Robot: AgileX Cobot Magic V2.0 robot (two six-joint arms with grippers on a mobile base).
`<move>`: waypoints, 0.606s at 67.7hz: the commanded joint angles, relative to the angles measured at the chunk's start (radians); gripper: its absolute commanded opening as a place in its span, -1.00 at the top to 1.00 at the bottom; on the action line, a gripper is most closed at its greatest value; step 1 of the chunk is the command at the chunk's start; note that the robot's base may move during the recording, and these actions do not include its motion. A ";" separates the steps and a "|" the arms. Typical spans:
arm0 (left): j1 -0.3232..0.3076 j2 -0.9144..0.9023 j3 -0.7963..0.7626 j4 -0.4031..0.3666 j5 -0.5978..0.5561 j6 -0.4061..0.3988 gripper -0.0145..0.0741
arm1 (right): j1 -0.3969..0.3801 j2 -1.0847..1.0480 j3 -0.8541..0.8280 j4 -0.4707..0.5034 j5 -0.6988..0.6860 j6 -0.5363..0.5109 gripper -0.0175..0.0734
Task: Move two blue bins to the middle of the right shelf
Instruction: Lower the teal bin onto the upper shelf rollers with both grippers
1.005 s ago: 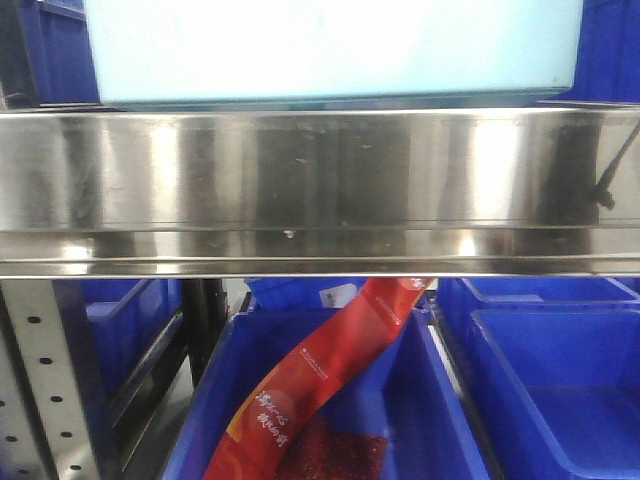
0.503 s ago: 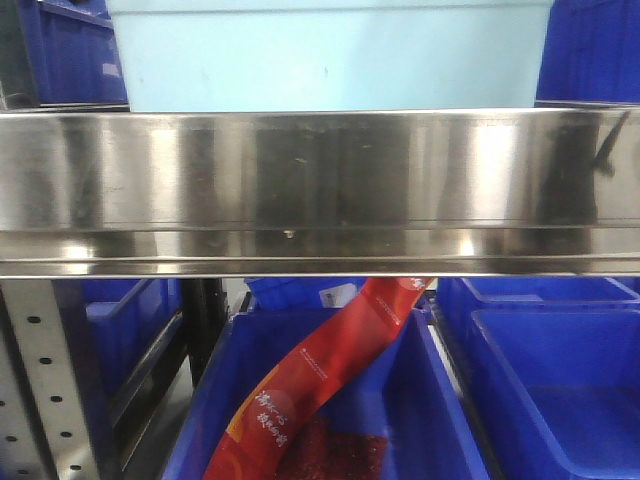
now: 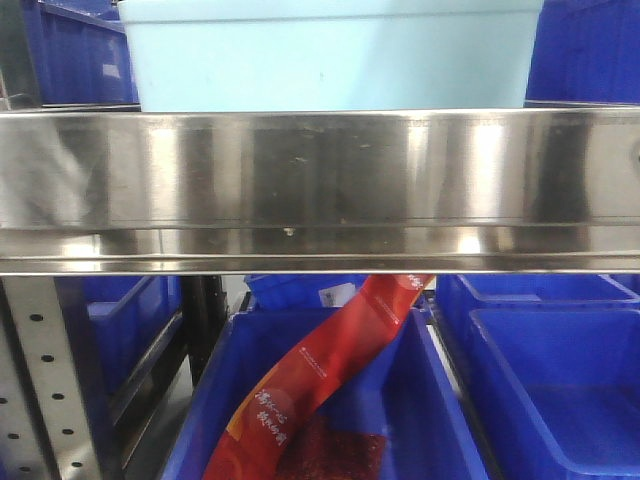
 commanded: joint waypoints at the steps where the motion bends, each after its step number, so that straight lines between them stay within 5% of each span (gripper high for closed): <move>1: -0.002 -0.050 0.091 0.012 -0.073 -0.038 0.92 | -0.002 -0.031 0.045 -0.016 -0.046 0.000 0.97; 22: -0.002 -0.286 0.530 0.090 -0.352 -0.185 0.92 | -0.002 -0.180 0.416 -0.018 -0.241 0.000 0.97; 41: -0.002 -0.580 0.940 0.092 -0.641 -0.217 0.92 | -0.002 -0.395 0.862 -0.018 -0.527 0.000 0.97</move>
